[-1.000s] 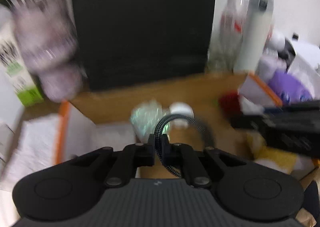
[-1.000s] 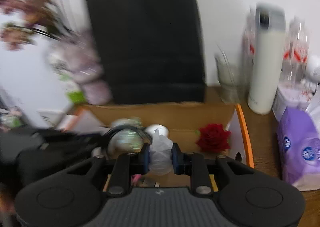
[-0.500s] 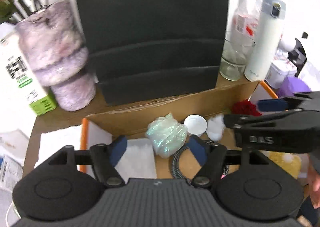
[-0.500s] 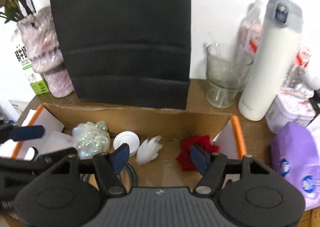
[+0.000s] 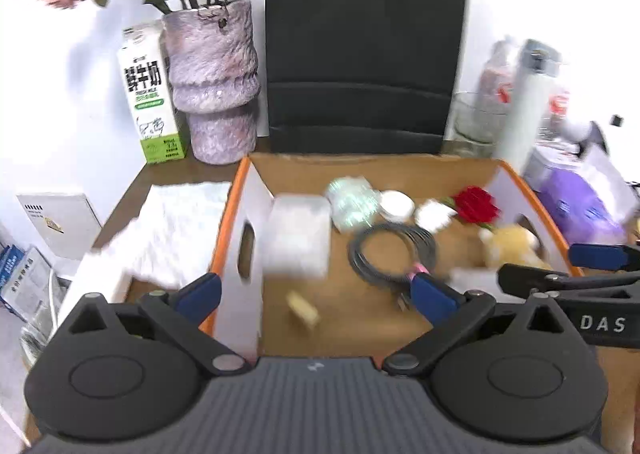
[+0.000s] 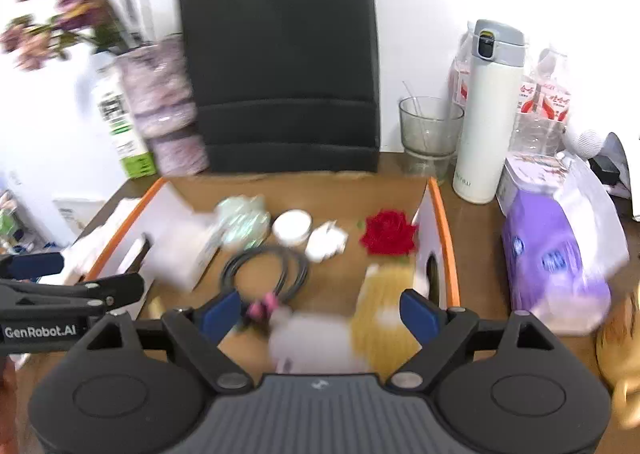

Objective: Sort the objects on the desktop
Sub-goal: 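Withdraw both tools and move toward the navy zip case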

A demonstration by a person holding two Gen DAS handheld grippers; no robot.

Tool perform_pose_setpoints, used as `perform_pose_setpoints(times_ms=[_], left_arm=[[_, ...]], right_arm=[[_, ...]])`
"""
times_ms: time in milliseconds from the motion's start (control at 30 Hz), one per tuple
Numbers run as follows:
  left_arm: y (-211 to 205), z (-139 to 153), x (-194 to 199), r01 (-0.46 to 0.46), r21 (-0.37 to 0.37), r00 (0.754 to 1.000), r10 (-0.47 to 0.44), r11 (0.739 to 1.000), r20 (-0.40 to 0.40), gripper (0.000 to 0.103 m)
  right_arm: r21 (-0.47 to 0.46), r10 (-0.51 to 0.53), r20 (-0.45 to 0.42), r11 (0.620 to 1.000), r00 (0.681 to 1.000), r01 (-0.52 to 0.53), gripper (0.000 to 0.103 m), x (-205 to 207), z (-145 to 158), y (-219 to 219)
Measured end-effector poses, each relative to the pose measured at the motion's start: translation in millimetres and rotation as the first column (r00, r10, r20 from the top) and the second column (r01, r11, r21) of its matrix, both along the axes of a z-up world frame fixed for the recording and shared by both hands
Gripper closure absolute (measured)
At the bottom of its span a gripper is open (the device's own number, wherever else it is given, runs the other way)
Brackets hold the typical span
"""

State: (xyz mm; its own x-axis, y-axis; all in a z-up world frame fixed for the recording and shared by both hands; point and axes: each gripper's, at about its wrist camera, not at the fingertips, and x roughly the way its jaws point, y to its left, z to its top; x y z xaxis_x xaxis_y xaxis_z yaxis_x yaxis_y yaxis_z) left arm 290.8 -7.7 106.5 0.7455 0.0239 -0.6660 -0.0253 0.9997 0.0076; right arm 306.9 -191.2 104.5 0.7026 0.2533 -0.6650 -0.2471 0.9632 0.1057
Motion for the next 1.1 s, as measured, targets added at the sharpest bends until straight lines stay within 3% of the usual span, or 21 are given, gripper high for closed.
perform_pose_setpoints(times_ms=[200,433,600,800,967,1100], left_arm=[[0.9,-25.3,-93.2,-0.041,-0.058,0.995,0.046,0.997,0.091,0.000],[0.1,-55.0,-172.0,0.019,-0.010,0.994,-0.018,1.000,0.112,0.000],[2.0,-78.2,-223.9,0.073,-0.013,0.985,-0.070,0.997,0.160,0.000],[6.0,-98.0,-239.5,0.053,-0.069,0.993,-0.045,0.996,0.112,0.000],[3.7,-99.0,-238.6,0.069,-0.058,0.992,-0.062,0.996,0.105,0.000],[-0.2,-99.7,-237.7,0.064,-0.036,0.994,-0.060,0.997,0.096,0.000]], right_arm=[[-0.006,0.008,0.086,1.000,0.996,-0.008,0.014,-96.2,-24.0,-12.6],[0.027,0.016,0.104,0.999,0.994,-0.019,0.012,-186.7,-56.8,-17.2],[-0.009,0.042,0.163,0.999,0.986,-0.041,0.010,-239.3,-71.8,-12.2],[0.001,0.041,0.129,0.999,0.991,-0.041,0.010,-263.8,-90.7,-9.2],[-0.011,0.055,0.210,0.998,0.976,-0.054,0.008,-286.2,-91.3,-7.0],[0.002,0.044,0.185,0.999,0.982,-0.045,0.008,-281.2,-91.6,-6.5]])
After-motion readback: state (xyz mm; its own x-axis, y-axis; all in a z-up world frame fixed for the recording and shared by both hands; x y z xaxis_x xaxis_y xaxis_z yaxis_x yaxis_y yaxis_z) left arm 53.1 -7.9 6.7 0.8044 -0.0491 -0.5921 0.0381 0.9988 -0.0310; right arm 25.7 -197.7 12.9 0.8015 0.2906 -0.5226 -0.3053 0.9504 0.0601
